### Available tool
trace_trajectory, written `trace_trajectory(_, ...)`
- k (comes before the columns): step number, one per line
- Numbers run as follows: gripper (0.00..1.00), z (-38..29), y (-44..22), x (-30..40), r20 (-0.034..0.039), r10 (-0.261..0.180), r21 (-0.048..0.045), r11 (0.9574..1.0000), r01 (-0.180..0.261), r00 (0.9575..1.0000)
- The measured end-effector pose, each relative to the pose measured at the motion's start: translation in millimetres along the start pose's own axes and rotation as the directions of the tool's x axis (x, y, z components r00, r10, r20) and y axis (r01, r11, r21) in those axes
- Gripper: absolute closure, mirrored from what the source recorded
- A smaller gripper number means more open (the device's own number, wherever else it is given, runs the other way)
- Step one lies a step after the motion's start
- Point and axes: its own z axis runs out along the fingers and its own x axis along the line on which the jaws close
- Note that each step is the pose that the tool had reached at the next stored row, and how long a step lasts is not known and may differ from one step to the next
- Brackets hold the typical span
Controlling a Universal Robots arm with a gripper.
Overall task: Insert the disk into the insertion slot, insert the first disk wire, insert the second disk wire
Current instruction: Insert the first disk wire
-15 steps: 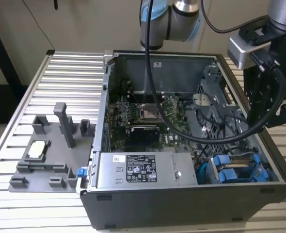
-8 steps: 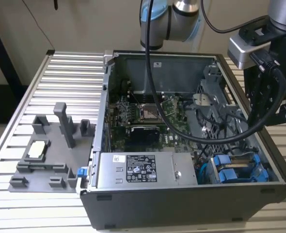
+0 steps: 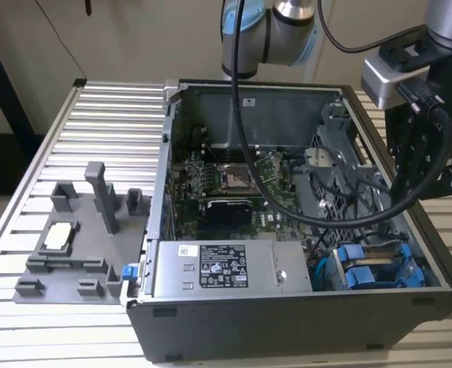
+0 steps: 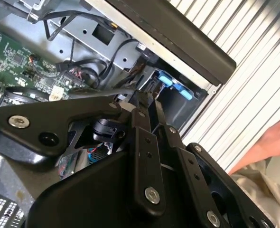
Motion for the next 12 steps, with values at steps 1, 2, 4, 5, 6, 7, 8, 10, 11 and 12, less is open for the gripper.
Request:
trace_trajectory(1,0.8,0.5,-2.5,0.1,0.0003,0.0,-0.0153,0.9999,0.0,1.0)
trace_trajectory(2,0.8,1.2,-5.3,0.4,0.0009,-0.001,-0.0298,0.9996,0.001,1.0)
trace_trajectory(4,0.8,2.8,-11.2,0.8,0.0024,-0.001,-0.0568,0.9984,0.001,1.0)
trace_trajectory(5,0.8,3.5,-14.1,1.0,0.0032,-0.001,-0.0704,0.9975,0.001,1.0)
trace_trajectory(6,0.8,4.3,-17.0,1.2,0.0039,-0.001,-0.0834,0.9965,0.002,1.0)
trace_trajectory(7,0.8,5.1,-20.0,1.4,0.0048,-0.001,-0.0974,0.9952,0.002,1.0)
trace_trajectory(8,0.8,5.7,-22.5,1.6,0.0056,-0.001,-0.1109,0.9938,0.002,1.0)
trace_trajectory(10,0.8,6.9,-26.7,1.9,0.007,-0.002,-0.1379,0.9904,0.003,1.0)
trace_trajectory(11,0.8,7.3,-28.5,2.0,0.0076,-0.002,-0.1513,0.9885,0.003,1.0)
trace_trajectory(12,0.8,7.9,-30.4,2.2,0.0083,-0.002,-0.1659,0.9861,0.003,1.0)
